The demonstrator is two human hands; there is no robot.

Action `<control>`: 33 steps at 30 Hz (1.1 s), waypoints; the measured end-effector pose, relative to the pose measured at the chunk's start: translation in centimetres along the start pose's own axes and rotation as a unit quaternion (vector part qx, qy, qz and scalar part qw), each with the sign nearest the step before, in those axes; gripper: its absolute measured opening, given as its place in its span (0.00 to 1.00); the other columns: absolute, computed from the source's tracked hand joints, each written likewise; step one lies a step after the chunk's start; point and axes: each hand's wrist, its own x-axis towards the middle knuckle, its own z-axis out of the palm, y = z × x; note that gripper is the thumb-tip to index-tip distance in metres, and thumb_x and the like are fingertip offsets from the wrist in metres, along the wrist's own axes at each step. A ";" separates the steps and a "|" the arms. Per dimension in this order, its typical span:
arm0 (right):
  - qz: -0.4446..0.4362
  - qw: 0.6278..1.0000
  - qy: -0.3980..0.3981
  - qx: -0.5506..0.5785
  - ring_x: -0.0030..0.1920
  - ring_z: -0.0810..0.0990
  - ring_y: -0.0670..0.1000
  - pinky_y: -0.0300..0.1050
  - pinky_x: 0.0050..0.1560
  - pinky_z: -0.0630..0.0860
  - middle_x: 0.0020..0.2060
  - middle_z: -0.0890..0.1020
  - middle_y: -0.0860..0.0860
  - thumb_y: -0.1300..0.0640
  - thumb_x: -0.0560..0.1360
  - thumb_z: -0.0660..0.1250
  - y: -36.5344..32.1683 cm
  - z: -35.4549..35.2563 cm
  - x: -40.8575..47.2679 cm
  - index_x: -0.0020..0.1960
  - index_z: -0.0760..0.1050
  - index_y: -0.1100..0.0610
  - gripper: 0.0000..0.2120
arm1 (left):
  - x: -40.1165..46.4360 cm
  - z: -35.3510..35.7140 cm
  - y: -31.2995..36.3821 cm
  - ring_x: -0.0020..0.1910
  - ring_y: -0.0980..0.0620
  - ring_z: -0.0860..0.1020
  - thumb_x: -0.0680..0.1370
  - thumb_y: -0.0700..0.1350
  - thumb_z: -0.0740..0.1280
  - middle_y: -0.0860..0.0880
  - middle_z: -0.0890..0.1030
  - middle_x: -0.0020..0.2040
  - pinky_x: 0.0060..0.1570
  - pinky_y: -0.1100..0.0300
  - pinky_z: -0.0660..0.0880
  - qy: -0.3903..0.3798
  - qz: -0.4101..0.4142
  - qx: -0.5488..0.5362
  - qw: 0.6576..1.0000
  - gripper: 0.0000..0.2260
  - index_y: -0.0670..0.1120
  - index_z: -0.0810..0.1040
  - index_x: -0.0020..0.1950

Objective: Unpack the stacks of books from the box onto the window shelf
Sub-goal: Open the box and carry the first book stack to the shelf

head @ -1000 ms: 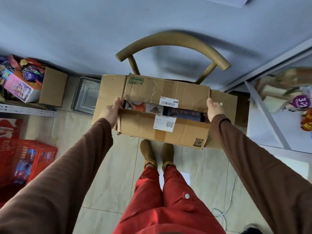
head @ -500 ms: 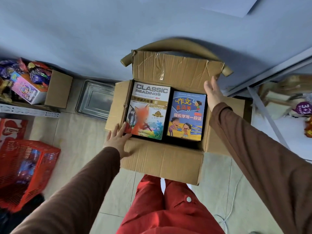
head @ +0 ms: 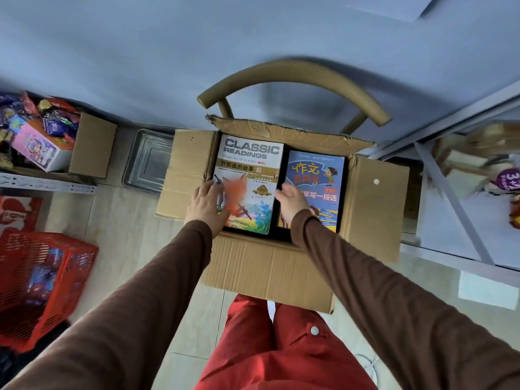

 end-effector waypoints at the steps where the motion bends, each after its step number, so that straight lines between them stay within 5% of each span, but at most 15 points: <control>1: 0.020 1.000 0.001 -0.002 0.76 0.65 0.57 0.46 0.74 0.61 0.77 0.65 0.59 0.57 0.83 0.60 0.2 0.9 0.1 0.78 0.59 0.64 0.26 | 0.3 0.0 0.0 0.72 0.40 0.67 0.75 0.48 0.71 0.43 0.69 0.74 0.71 0.46 0.66 -0.004 -0.002 -0.006 1.000 0.26 0.45 0.71 0.72; 6: 0.117 0.993 -0.005 0.012 0.76 0.64 0.59 0.45 0.70 0.64 0.78 0.61 0.58 0.53 0.82 0.61 0.6 3.6 1.2 0.79 0.56 0.63 0.30 | 1.0 0.2 0.0 0.75 0.41 0.64 0.77 0.49 0.70 0.43 0.68 0.77 0.75 0.47 0.63 -0.015 -0.010 -0.006 1.000 0.28 0.45 0.68 0.76; 10: 0.147 0.989 0.018 0.013 0.69 0.72 0.61 0.46 0.61 0.70 0.71 0.72 0.61 0.55 0.81 0.63 0.0 4.2 1.9 0.74 0.64 0.66 0.26 | 0.7 0.0 -0.1 0.75 0.41 0.65 0.78 0.48 0.69 0.44 0.69 0.76 0.75 0.45 0.63 -0.010 0.002 -0.020 1.000 0.29 0.47 0.66 0.77; 13: 0.153 0.988 0.011 0.022 0.65 0.73 0.58 0.42 0.54 0.67 0.72 0.70 0.60 0.58 0.82 0.61 0.0 4.5 1.8 0.76 0.60 0.66 0.26 | 1.4 -0.8 0.9 0.71 0.39 0.69 0.77 0.42 0.69 0.42 0.74 0.72 0.71 0.46 0.66 0.017 0.028 -0.048 0.998 0.25 0.44 0.69 0.74; 15: 0.104 0.993 0.042 0.031 0.69 0.71 0.57 0.44 0.64 0.68 0.76 0.66 0.59 0.60 0.82 0.61 0.2 4.4 1.7 0.79 0.56 0.62 0.28 | 2.3 -1.8 1.9 0.62 0.37 0.75 0.76 0.39 0.67 0.39 0.78 0.62 0.61 0.48 0.70 0.058 0.041 -0.070 0.995 0.19 0.40 0.71 0.66; 18: -0.091 0.980 0.175 0.042 0.74 0.68 0.57 0.52 0.74 0.66 0.75 0.66 0.57 0.65 0.79 0.64 -0.7 2.4 0.9 0.78 0.59 0.59 0.30 | 4.0 -3.5 3.7 0.58 0.37 0.76 0.75 0.38 0.66 0.38 0.79 0.59 0.56 0.47 0.73 0.113 0.072 -0.119 0.984 0.19 0.39 0.68 0.65; 20: -0.223 0.935 0.271 -0.050 0.74 0.66 0.59 0.54 0.74 0.64 0.74 0.67 0.59 0.66 0.75 0.64 -1.7 0.1 1.4 0.76 0.62 0.61 0.31 | 5.7 -4.3 4.8 0.60 0.38 0.75 0.74 0.38 0.66 0.39 0.77 0.63 0.59 0.44 0.74 0.140 0.123 -0.102 0.977 0.24 0.40 0.68 0.70; 23: -0.275 0.870 0.344 -0.223 0.78 0.60 0.59 0.54 0.76 0.59 0.78 0.62 0.58 0.61 0.72 0.66 -3.4 -3.6 3.7 0.78 0.61 0.59 0.35 | 9.2 -4.5 6.5 0.72 0.39 0.69 0.75 0.40 0.66 0.41 0.70 0.74 0.72 0.45 0.67 0.135 0.156 -0.058 0.977 0.32 0.44 0.61 0.78; 27: -0.219 0.797 0.288 -0.484 0.81 0.46 0.57 0.62 0.78 0.50 0.82 0.47 0.53 0.49 0.78 0.62 -3.1 -8.3 7.6 0.82 0.46 0.54 0.39 | 13.1 -2.5 6.6 0.83 0.45 0.46 0.78 0.49 0.66 0.45 0.46 0.84 0.80 0.48 0.49 0.082 0.157 0.069 0.982 0.40 0.51 0.46 0.83; 33: -0.213 0.781 0.237 -0.537 0.81 0.42 0.57 0.61 0.78 0.49 0.82 0.44 0.53 0.42 0.81 0.54 -2.2 -9.9 9.9 0.82 0.41 0.54 0.37 | 15.4 -0.6 5.8 0.82 0.45 0.38 0.78 0.62 0.60 0.46 0.37 0.83 0.80 0.46 0.45 0.055 0.160 0.123 0.978 0.41 0.54 0.39 0.83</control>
